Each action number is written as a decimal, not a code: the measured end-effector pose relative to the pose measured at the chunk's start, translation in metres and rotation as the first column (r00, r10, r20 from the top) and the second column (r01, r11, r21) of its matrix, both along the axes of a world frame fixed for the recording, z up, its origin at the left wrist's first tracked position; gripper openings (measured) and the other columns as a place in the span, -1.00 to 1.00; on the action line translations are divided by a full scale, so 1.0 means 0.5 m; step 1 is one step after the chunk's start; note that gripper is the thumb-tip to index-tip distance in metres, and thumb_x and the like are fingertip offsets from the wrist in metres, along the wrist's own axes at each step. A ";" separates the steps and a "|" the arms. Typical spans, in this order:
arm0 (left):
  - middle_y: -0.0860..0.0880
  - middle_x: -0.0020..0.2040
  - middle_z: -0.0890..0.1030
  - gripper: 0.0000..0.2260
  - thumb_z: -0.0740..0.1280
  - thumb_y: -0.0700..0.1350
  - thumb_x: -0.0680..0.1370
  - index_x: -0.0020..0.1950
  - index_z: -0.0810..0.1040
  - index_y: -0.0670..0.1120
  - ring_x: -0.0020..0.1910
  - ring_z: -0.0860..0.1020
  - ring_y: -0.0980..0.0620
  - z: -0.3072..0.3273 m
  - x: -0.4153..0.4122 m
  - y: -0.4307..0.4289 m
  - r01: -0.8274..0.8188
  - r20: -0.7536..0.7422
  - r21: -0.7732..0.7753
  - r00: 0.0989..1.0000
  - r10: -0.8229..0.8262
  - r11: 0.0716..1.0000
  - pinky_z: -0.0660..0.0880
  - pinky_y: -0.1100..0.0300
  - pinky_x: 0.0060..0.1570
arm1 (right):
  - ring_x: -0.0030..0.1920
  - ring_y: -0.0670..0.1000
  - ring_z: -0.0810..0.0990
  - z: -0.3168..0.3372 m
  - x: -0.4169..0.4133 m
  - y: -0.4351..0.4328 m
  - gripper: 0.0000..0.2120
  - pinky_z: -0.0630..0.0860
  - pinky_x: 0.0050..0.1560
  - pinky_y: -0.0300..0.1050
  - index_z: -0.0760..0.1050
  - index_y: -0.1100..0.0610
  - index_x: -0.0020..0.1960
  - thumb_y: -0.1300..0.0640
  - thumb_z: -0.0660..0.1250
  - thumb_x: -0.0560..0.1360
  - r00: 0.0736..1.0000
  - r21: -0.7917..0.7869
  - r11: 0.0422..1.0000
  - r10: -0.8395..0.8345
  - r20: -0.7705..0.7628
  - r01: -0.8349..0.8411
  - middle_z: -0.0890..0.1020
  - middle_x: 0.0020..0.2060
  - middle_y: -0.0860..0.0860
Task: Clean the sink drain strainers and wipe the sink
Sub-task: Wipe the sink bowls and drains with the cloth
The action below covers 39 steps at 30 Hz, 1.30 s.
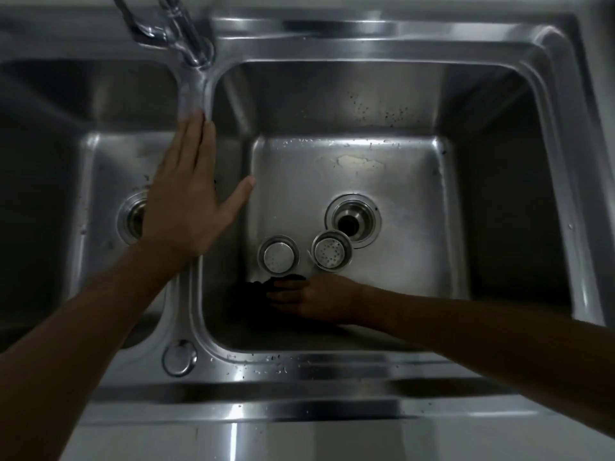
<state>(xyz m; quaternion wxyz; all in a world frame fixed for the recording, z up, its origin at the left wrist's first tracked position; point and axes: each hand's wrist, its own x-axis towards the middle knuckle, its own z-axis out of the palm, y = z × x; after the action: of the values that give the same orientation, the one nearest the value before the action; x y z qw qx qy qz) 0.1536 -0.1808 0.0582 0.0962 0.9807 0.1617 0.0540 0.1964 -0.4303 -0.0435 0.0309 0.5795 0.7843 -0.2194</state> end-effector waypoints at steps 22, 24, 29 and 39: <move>-0.02 0.70 0.09 -0.39 -0.10 0.23 0.70 0.64 0.24 -0.07 0.66 0.08 0.06 0.031 -0.108 0.038 -0.213 0.145 -0.273 0.955 0.259 0.938 0.12 -0.17 0.58 | 0.60 0.12 0.24 0.217 -0.155 0.121 -0.62 0.37 0.49 0.01 0.48 0.20 0.46 0.22 0.23 0.65 0.875 0.452 0.754 -0.355 -0.328 0.475 0.38 0.54 0.09; -0.02 0.69 0.10 -0.36 -0.12 0.23 0.68 0.64 0.25 -0.09 0.66 0.07 0.07 0.038 -0.142 0.059 -0.241 0.124 -0.243 0.953 0.277 0.939 0.11 -0.14 0.59 | 0.59 0.16 0.25 0.223 -0.109 0.181 -0.55 0.39 0.47 0.06 0.45 0.19 0.48 0.23 0.29 0.60 0.826 0.475 0.677 -0.493 -0.274 0.561 0.38 0.53 0.11; 0.00 0.71 -0.01 -0.30 -0.06 0.34 0.64 0.68 0.15 -0.03 0.68 0.00 0.01 0.053 -0.235 0.079 -0.185 -0.053 -0.079 0.982 0.182 0.979 0.04 -0.16 0.60 | 0.66 0.13 -0.11 0.232 0.107 0.352 -0.44 -0.08 0.63 0.08 0.05 0.21 0.64 0.17 0.05 0.66 0.769 0.378 0.746 -0.627 0.123 0.548 0.06 0.65 0.12; -0.14 0.69 -0.20 -0.09 -0.22 0.48 0.55 0.69 -0.15 -0.14 0.67 -0.17 -0.11 0.064 -0.478 0.292 -0.412 -0.296 0.156 0.848 0.440 0.898 -0.03 -0.20 0.63 | 0.55 0.34 0.26 0.275 0.120 0.459 -0.41 0.43 0.38 0.28 0.18 0.33 0.58 0.41 0.26 0.59 0.516 0.426 0.550 -0.832 0.205 0.718 0.24 0.56 0.31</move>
<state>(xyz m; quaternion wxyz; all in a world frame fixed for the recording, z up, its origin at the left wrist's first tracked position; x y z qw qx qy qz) -0.0852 -0.0348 0.0900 0.0113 0.9188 0.3862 -0.0806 0.2566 -0.2009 0.0941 -0.0032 0.8990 0.4372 0.0249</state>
